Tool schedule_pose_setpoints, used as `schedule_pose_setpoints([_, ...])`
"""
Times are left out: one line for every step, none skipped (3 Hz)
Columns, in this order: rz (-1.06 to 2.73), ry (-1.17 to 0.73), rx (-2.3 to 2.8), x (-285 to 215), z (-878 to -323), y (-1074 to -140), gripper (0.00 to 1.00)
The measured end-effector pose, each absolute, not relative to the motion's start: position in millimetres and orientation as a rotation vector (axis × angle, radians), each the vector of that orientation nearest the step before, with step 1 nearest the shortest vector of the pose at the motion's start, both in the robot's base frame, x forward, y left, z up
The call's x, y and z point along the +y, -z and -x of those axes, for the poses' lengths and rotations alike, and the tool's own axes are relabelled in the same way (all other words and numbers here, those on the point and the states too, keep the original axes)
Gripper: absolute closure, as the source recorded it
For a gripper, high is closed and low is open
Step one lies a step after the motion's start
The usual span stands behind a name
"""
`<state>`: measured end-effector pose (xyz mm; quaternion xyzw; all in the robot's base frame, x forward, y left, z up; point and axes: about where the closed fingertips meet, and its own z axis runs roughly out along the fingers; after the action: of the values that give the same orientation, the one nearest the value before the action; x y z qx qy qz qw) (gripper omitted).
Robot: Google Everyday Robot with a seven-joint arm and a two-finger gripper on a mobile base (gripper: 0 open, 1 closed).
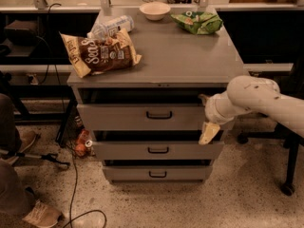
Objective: Open top drawer
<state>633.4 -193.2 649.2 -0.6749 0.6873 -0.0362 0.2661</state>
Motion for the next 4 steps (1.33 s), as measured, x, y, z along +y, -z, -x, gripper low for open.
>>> schedule_pose_setpoints([1.847,0.059,1.844,-187,-647,-643,0.15])
schedule_pose_setpoints([1.840,0.032,1.870,-192,-636,-646,0.40])
schedule_pose_setpoints([1.804,0.018,1.909,-199,-605,-661,0.62])
schedule_pose_setpoints([1.750,-0.006,1.954,-204,-552,-688,0.86])
